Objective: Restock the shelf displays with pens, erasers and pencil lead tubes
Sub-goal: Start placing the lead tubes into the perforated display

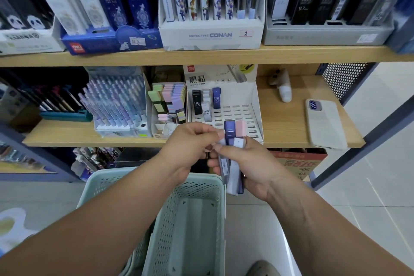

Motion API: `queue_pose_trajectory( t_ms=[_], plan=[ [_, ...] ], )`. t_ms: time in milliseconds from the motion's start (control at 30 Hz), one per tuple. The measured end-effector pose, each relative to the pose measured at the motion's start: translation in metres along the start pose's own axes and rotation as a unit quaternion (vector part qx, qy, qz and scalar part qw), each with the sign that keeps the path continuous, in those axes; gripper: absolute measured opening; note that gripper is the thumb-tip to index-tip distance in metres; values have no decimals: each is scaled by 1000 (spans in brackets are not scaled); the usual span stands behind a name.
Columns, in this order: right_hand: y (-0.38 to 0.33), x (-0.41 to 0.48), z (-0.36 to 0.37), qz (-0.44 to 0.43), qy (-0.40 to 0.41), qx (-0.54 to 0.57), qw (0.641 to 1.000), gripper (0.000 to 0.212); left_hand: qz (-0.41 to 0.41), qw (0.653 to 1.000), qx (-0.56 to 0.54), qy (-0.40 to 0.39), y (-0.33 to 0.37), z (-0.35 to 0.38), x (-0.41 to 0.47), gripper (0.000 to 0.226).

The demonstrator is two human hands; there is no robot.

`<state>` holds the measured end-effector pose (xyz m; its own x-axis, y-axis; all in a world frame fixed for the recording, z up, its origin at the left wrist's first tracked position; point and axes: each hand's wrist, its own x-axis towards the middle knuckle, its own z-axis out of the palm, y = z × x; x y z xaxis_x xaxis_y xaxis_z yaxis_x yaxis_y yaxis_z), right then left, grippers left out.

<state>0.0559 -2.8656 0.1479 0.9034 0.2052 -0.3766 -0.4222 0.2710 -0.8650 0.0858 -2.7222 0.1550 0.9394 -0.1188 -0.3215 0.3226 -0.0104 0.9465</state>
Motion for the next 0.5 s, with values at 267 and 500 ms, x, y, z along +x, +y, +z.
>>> queue_pose_trajectory(
  t_ms=[267, 500],
  plan=[
    [2, 0, -2, 59, 39, 46, 996, 7, 43, 982, -102, 153, 2, -18, 5, 12],
    [3, 4, 1, 65, 62, 65, 994, 17, 102, 978, -42, 175, 6, -7, 2, 20]
  ],
)
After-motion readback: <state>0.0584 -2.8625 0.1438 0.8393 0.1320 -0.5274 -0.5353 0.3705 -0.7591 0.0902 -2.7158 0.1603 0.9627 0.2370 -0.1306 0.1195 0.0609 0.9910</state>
